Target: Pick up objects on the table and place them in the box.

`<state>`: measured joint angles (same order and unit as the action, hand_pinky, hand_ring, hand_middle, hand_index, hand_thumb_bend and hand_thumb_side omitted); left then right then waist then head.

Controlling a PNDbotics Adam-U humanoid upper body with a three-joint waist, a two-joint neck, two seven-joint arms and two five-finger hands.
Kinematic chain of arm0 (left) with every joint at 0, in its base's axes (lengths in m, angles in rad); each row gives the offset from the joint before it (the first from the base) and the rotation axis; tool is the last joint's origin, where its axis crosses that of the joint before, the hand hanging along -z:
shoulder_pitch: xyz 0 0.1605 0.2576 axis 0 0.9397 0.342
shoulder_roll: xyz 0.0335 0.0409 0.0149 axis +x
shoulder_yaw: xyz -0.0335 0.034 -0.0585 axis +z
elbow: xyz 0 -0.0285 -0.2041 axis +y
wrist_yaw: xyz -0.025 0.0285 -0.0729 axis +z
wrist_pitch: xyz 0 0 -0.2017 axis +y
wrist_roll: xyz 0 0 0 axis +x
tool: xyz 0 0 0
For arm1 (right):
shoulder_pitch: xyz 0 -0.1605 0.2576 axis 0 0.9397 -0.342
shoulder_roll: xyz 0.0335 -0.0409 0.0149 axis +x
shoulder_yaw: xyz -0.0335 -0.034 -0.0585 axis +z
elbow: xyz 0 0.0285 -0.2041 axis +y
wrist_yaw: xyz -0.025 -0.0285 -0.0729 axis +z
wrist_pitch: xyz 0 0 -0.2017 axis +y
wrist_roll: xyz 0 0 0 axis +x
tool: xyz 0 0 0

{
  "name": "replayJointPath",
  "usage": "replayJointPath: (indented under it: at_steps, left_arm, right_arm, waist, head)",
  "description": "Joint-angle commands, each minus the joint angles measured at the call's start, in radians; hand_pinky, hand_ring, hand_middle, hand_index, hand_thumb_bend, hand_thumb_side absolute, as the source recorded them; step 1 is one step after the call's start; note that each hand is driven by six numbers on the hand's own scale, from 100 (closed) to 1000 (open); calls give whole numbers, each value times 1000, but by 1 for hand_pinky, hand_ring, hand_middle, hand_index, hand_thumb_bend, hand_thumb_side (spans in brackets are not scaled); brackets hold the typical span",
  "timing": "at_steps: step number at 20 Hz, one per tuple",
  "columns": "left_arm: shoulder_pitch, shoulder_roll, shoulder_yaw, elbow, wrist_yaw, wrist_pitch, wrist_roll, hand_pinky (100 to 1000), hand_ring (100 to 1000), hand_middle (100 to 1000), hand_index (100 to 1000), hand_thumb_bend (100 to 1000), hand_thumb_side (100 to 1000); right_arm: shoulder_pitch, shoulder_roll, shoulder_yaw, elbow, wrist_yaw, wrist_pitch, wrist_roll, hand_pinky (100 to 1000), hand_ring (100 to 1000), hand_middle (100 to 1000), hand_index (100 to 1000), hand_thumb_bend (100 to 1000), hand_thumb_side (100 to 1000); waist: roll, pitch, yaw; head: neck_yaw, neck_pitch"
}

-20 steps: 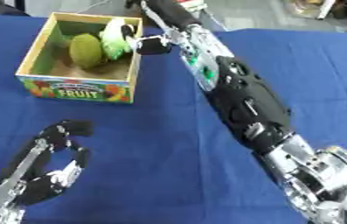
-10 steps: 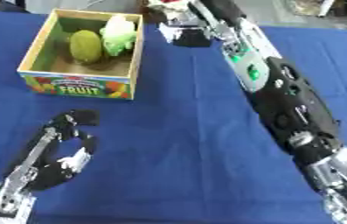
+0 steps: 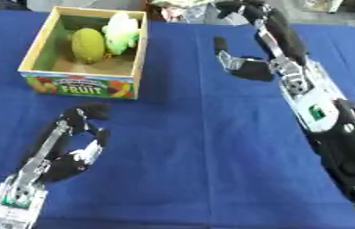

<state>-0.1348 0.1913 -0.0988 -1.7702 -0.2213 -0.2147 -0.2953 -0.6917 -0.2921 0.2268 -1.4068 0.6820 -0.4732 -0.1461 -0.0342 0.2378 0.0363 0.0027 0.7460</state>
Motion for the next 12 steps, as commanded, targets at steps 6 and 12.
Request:
replayJointPath:
  at_steps: [6, 12]
  left_arm:
    - [-15, 8, 10, -21, -3, -1, 9, 559, 776, 768, 850, 239, 540]
    - [-15, 5, 3, -20, -2, -2, 3, 559, 777, 767, 848, 240, 541]
  right_arm:
    - [170, 33, -62, -161, -137, 117, 64, 828, 785, 633, 835, 100, 501]
    - [329, 84, -84, -280, -235, 178, 130, 830, 787, 637, 828, 100, 508]
  waist:
    - [14, -7, -17]
    - [22, -10, -32]
  head:
    - [14, -9]
    - [12, -1]
